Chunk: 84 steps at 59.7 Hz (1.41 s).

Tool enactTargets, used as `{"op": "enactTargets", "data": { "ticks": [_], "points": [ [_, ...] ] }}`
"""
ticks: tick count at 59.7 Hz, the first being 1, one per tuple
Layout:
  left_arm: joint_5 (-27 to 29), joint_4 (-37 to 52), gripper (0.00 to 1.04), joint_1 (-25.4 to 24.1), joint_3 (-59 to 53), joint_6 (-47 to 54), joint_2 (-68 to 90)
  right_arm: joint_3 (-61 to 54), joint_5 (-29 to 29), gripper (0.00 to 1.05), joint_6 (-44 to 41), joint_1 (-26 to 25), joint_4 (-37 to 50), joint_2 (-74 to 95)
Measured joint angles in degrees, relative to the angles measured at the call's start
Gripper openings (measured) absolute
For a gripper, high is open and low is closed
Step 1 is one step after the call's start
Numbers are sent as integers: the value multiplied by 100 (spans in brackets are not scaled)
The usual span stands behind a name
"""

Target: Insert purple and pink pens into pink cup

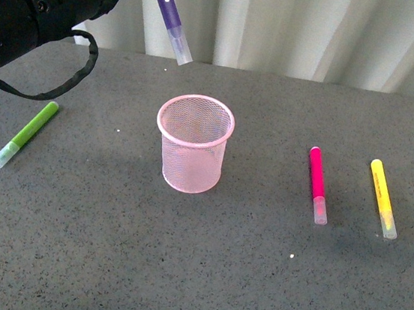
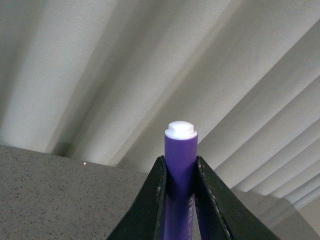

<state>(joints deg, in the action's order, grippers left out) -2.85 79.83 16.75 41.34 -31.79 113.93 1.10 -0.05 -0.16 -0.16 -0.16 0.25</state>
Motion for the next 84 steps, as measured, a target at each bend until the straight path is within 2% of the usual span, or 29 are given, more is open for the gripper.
{"op": "enactTargets", "data": {
  "ticks": [65, 84],
  "points": [
    [37, 0, 13, 144, 0, -4, 354, 0, 0, 98, 0, 0, 0, 0],
    [37, 0, 68, 192, 0, -24, 374, 0, 0, 98, 0, 0, 0, 0]
  ]
}}
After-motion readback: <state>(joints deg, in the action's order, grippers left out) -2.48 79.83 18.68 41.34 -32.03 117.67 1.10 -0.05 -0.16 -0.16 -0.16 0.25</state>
